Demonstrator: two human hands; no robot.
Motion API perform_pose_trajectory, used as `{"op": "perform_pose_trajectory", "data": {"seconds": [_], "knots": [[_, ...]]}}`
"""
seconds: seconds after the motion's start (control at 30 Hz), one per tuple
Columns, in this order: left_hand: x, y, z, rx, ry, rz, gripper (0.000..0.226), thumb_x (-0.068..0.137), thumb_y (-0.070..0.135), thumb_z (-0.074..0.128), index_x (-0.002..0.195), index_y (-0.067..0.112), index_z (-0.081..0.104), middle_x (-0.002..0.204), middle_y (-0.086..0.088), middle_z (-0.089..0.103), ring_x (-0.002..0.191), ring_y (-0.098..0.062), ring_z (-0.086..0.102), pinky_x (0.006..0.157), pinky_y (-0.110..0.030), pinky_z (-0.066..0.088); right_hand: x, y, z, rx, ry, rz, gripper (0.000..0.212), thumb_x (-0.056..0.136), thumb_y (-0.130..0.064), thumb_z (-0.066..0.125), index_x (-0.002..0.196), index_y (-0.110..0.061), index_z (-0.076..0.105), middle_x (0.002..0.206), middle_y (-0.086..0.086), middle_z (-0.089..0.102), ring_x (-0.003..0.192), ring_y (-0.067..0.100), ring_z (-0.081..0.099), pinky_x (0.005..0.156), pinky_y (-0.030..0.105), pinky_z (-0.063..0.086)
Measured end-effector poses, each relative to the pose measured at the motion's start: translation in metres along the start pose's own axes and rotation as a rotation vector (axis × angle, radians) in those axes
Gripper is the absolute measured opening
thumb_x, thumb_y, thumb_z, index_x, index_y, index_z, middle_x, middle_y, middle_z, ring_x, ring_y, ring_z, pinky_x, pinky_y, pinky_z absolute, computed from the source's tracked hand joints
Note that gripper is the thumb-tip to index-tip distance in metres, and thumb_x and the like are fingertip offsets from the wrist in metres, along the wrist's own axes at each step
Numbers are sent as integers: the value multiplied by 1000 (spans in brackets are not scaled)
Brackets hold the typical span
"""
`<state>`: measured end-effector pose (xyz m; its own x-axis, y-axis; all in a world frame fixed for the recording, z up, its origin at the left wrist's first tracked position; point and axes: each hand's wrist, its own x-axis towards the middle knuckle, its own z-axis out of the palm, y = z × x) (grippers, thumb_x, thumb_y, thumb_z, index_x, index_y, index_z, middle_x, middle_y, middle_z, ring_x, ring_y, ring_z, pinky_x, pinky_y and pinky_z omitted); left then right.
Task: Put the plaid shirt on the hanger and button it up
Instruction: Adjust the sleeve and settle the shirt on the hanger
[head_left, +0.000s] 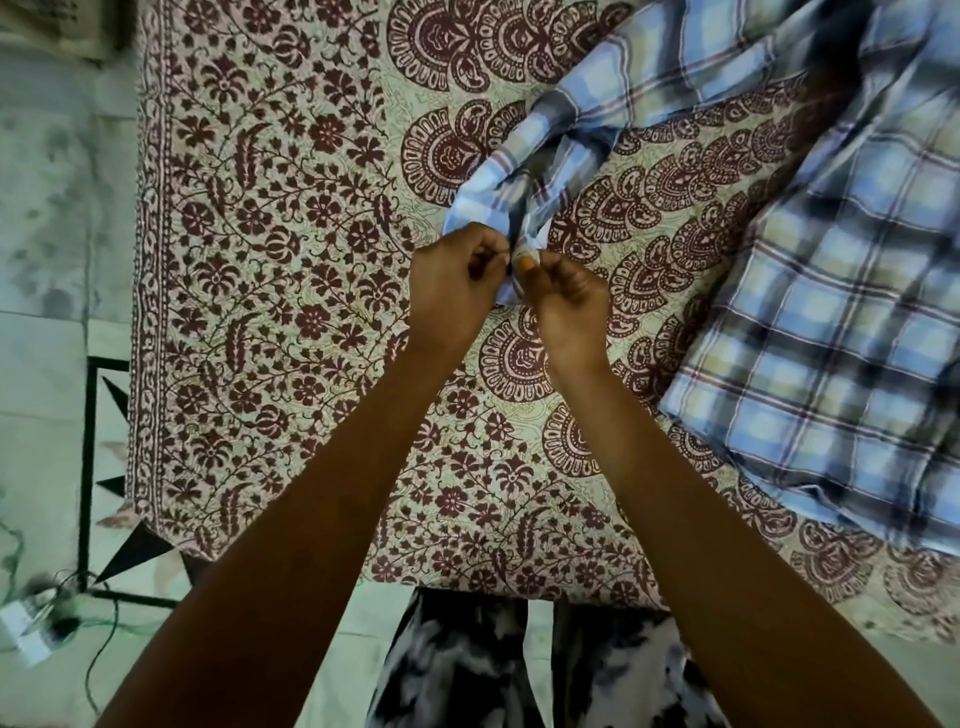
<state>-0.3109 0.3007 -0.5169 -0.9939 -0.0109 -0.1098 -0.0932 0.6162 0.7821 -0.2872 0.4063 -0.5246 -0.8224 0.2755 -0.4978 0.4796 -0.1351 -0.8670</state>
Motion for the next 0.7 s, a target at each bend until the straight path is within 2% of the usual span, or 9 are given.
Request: {"op": "perform_pose_trajectory", "data": {"seconds": [0.17,0.3,0.4,0.5,0.57,0.63,0.7], "knots": [[-5,7,-2,-59,57,-11,12,80,12,65,87,4,70,82,-7,73,70,-11,67,68,-19,54,0,2,1,-161,70,-148,10,85,-7,62,84,-1,70,70,4,67,63,10,58,62,25,47],[-10,8,-3,-52,61,13,11,80,9,63,87,4,70,82,-8,73,71,-11,66,68,-20,53,-1,4,1,-359,82,-272,12,83,-9,62,83,-2,72,72,9,70,61,19,63,55,25,45],[-9,6,-4,-21,18,26,13,81,11,61,89,4,70,83,-7,73,71,-9,65,69,-20,53,-2,2,1,-436,90,-327,15,83,-12,60,84,-4,72,72,9,70,60,15,61,53,17,40],[-5,6,-6,-48,-38,30,13,83,11,61,90,5,70,83,-6,73,72,-10,66,70,-19,54,-5,-3,1,-402,57,-297,23,85,-19,53,77,-5,70,65,7,66,56,14,56,52,22,37],[-5,4,-8,-120,-50,-20,12,83,6,62,91,4,70,82,-3,71,70,-6,66,70,-16,54,-6,-6,0,-347,43,-217,23,87,-17,50,71,-10,65,59,1,58,49,3,48,50,22,33],[-5,3,-8,-192,-51,-110,13,82,2,62,91,5,70,81,0,69,68,1,63,72,-15,54,-6,-8,-3,-284,-4,-185,20,88,-7,51,78,-7,68,63,2,60,47,-3,46,51,21,37],[-5,5,-7,-254,-46,-189,15,81,-1,62,92,5,71,81,1,68,69,-4,65,75,-24,56,-4,-11,-5,-249,-45,-214,17,86,3,55,89,-4,70,71,5,65,52,-5,54,56,16,46]]}}
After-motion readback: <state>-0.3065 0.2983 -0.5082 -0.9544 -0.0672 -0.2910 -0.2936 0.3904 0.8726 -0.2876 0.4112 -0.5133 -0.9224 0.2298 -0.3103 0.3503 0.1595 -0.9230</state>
